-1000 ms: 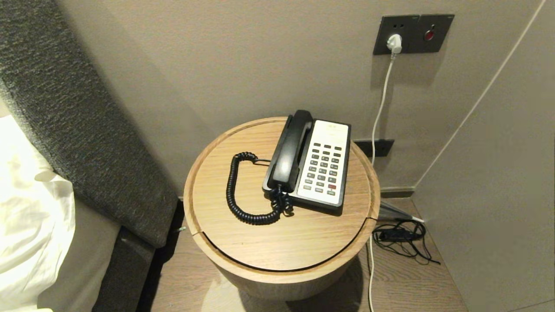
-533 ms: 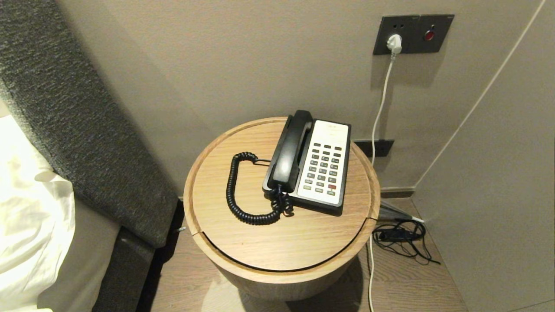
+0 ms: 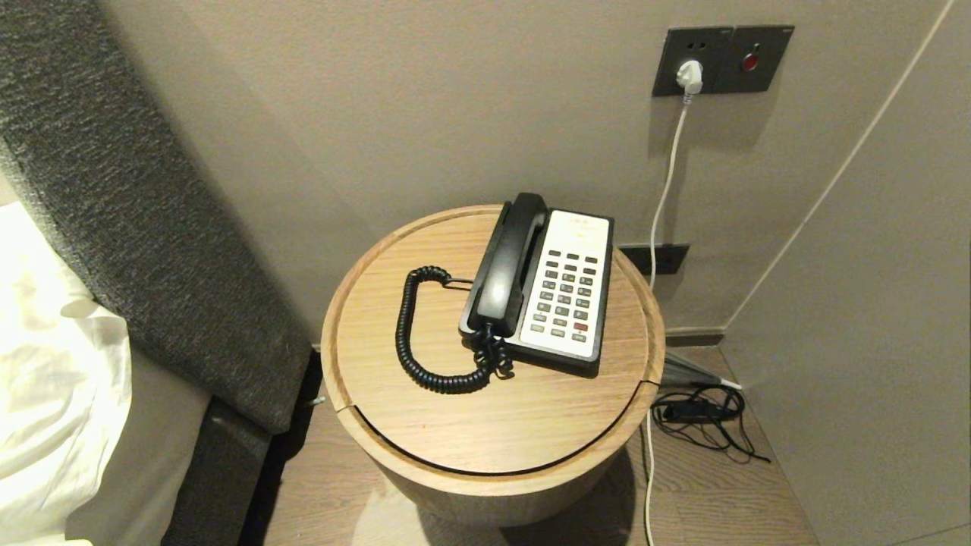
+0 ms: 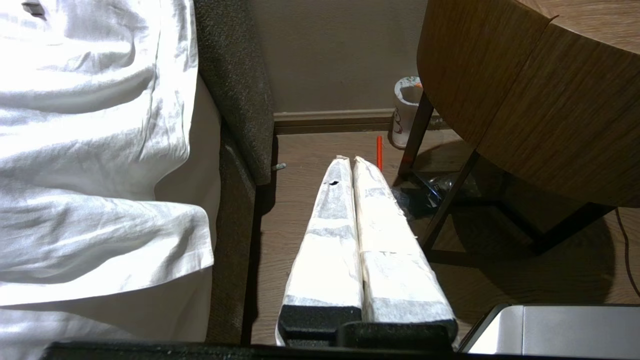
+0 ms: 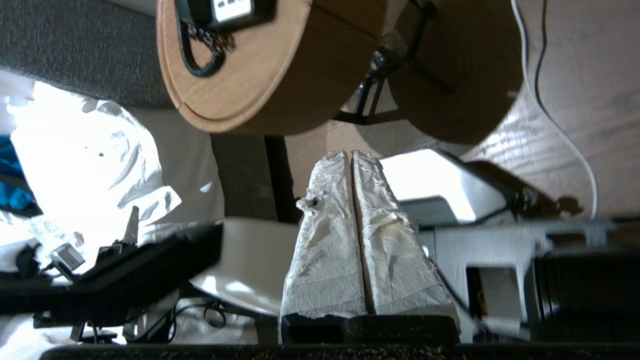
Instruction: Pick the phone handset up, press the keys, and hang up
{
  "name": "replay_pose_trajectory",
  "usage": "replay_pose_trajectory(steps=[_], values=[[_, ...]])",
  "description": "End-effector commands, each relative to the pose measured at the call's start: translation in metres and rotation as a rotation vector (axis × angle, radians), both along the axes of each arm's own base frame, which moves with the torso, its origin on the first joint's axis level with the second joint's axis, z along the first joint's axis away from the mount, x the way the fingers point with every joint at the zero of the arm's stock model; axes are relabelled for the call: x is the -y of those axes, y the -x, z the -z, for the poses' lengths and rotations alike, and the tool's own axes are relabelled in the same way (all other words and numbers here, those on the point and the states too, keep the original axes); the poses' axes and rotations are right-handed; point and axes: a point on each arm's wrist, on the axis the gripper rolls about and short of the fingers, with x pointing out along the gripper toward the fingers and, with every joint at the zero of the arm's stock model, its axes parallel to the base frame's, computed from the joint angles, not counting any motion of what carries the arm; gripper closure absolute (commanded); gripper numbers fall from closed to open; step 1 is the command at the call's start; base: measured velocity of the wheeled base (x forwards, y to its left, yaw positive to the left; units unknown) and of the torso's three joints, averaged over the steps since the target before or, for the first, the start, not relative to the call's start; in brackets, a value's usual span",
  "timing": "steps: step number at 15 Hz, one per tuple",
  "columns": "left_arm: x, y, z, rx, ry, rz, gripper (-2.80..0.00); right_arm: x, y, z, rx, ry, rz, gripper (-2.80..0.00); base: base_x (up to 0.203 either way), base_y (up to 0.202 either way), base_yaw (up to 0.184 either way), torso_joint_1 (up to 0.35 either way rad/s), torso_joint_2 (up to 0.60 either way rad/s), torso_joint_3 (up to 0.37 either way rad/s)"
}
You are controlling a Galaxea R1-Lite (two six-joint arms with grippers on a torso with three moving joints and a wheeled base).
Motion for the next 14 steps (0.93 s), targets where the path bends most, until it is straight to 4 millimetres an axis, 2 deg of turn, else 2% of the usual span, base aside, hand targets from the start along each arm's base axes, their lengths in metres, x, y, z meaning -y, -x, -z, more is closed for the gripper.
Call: replay_pose_trajectory(steps=[1,5,7,9,12,14], values=[[0.0,0.0,0.0,-0.003,0.0,0.0,0.0,0.0,0.026,0.019,0.043,-0.015,0.008,0.0,0.0,0.0,0.0,0.0,0.0,0.0],[0.0,0.0,0.0,-0.003,0.0,-0.001,0.0,-0.005,0.043,0.04,0.066,0.033,0.049,0.0,0.0,0.0,0.0,0.0,0.0,0.0],[0.0,0.0,0.0,-0.003,0.0,-0.001,0.0,-0.006,0.041,0.049,0.1,0.183,0.033,0.0,0.0,0.0,0.0,0.0,0.0,0.0],[0.0,0.0,0.0,-0.003,0.0,-0.001,0.0,-0.004,0.035,0.062,0.108,0.278,0.114,0.0,0.0,0.0,0.0,0.0,0.0,0.0],[0.0,0.0,0.0,-0.003,0.0,-0.001,0.0,0.001,0.004,0.072,0.308,0.349,0.249,0.0,0.0,0.0,0.0,0.0,0.0,0.0],[0.0,0.0,0.0,-0.003,0.0,-0.001,0.0,0.002,-0.018,0.088,0.428,0.382,0.295,0.0,0.0,0.0,0.0,0.0,0.0,0.0]])
